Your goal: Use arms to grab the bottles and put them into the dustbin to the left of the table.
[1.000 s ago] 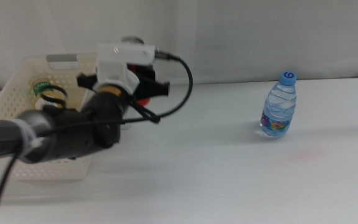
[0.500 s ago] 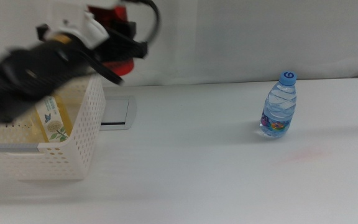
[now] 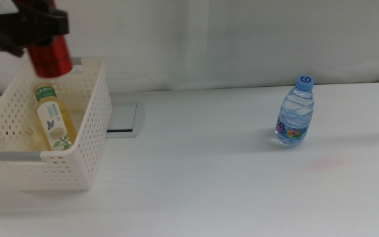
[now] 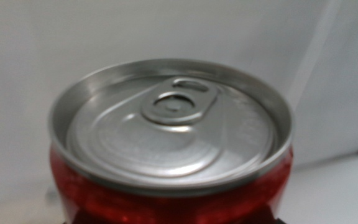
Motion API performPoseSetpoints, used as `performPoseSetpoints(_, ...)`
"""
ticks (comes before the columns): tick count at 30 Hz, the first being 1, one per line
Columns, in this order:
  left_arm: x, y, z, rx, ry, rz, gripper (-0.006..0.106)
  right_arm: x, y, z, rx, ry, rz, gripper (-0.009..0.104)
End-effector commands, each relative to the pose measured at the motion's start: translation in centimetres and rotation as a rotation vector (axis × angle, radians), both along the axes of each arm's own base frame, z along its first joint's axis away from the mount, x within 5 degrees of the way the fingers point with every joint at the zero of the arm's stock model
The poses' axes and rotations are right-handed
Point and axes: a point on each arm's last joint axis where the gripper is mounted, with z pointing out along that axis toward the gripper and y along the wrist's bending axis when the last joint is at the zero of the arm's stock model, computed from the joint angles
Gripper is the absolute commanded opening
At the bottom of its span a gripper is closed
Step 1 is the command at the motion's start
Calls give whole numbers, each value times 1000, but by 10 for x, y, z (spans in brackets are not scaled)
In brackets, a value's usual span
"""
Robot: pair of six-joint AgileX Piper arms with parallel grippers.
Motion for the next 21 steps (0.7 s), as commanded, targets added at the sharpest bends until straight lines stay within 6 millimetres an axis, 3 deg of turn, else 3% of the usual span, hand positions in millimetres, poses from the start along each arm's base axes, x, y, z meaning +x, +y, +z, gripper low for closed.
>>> performPoseSetpoints(1, -7, 7, 10, 16, 62, 38, -3, -1, -1, -9, -9, 10, -10, 103)
performPoseSetpoints(6, -15, 19, 14, 86, 207, 183, -3, -1, -1, -9, -9, 10, -10, 103)
performPoseSetpoints(13, -11, 23, 4, 116, 275, 224, -3, -1, -1, -9, -9, 10, -10, 103)
performPoseSetpoints(21, 25, 22, -45, 123, 424, 226, -3, -1, -1, -9, -9, 5, -11, 103)
